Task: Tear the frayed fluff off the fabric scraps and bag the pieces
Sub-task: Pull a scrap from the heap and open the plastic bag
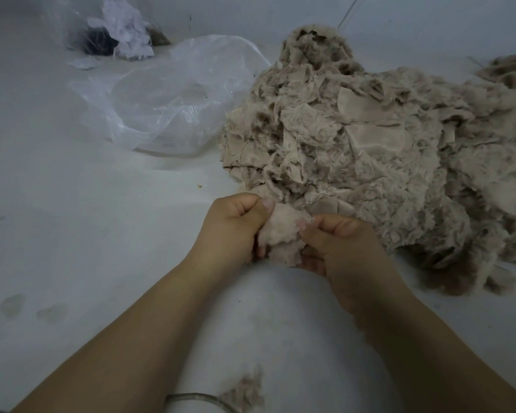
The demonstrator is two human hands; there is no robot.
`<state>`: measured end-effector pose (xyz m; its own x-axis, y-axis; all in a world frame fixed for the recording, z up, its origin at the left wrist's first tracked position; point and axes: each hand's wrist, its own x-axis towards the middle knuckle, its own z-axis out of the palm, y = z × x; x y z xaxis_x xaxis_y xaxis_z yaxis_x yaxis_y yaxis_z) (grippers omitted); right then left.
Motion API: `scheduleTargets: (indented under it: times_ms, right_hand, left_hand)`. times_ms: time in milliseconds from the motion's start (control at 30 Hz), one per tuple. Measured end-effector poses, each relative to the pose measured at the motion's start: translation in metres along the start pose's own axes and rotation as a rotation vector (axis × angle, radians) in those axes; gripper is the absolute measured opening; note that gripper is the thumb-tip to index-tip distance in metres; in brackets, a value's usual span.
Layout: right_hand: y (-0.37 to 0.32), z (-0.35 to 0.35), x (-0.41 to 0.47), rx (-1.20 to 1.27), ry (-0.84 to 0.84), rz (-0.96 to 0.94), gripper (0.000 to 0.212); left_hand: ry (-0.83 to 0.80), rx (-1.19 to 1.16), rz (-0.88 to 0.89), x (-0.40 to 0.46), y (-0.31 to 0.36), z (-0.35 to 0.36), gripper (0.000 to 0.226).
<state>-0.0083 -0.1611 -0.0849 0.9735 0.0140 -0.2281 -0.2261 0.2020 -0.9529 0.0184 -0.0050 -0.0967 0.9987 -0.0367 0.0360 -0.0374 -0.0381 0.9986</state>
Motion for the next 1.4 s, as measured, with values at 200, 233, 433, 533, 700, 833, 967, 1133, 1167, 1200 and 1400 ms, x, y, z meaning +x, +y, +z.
scheduleTargets:
  times_ms: [200,233,433,533,700,833,967,1133,1167,1200,1400]
  right_hand:
    - [-0.002,-0.001,-0.001,-0.003,-0.036,-0.006,0.019]
    - [-0.002,0.000,-0.002,0.002,-0.051,0.005,0.017]
    - [-0.001,0.001,-0.003,-0.042,-0.111,0.016,0.006]
    - [0.001,0.002,-0.004,-0.084,-0.109,0.004,0.020]
    - [-0.006,-0.004,-0.002,-0.109,-0.104,0.040,0.018]
    - [-0.005,-0.007,-0.004,-0.390,-0.018,-0.073,0.022]
    - [-0.002,-0.010,-0.003,-0.873,0.288,-0.607,0.024]
    - [-0.007,-0.023,0.004,-1.168,0.395,-0.716,0.036]
    - [-0.007,-0.025,0.005,-1.178,0.403,-0.726,0.027]
    - [-0.006,-0.025,0.004,-1.164,0.400,-0.751,0.020]
    - [-0.002,-0.020,0.002,-1.003,0.308,-0.879,0.016]
  left_hand:
    - [-0.137,0.078,0.089,-0.002,0.003,-0.001,0.032]
    - [-0.174,0.122,0.101,-0.003,0.003,0.000,0.028]
    - [-0.098,0.088,0.078,-0.001,-0.006,0.003,0.015]
    - [-0.058,0.040,0.067,-0.001,-0.006,0.008,0.021]
    - [0.069,0.000,0.154,-0.003,0.000,0.005,0.022]
    - [0.126,-0.018,0.176,-0.003,0.005,-0.003,0.027]
    - [0.005,-0.042,0.187,-0.003,0.007,-0.012,0.026]
    - [-0.098,0.119,0.214,-0.002,0.000,-0.007,0.022]
    - [-0.118,0.167,0.225,-0.001,-0.001,-0.005,0.018]
    - [-0.143,0.201,0.234,-0.001,-0.002,-0.002,0.012]
    - [-0.170,0.315,0.320,-0.005,-0.001,0.007,0.026]
